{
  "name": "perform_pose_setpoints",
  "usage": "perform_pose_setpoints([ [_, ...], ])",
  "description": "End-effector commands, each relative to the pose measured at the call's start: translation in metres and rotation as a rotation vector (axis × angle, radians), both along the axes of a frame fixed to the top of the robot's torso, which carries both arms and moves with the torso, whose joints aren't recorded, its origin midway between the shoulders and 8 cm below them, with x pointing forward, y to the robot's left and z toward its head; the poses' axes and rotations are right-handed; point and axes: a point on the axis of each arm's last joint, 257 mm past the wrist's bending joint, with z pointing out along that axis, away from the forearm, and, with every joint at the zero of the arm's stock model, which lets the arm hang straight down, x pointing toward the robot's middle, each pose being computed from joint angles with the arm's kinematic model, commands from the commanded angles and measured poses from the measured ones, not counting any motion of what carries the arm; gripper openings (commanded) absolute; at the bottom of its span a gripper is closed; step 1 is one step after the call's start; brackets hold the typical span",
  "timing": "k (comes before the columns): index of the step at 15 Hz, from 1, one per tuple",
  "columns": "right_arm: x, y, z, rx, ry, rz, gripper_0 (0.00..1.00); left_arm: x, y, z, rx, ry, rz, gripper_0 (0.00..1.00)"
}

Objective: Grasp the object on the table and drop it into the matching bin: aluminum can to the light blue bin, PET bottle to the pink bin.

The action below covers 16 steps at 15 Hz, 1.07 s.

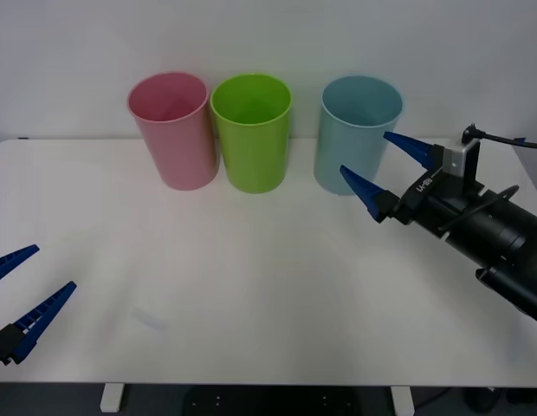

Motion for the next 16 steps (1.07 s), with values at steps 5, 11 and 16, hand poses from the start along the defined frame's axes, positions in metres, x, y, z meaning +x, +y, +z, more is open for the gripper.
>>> perform_pose_setpoints([
  [5, -0.063, -0.01, -0.054, -0.177, -0.034, 0.091, 1.0, 0.0, 0.0, 0.0, 0.0, 0.0, 0.0, 1.0],
  [11, -0.115, -0.028, -0.085, -0.193, 0.039, 0.184, 1.0, 0.0, 0.0, 0.0, 0.0, 0.0, 0.0, 1.0],
  [16, -0.148, -0.04, -0.108, -0.183, 0.115, 0.211, 1.0, 0.0, 0.0, 0.0, 0.0, 0.0, 0.0, 1.0],
])
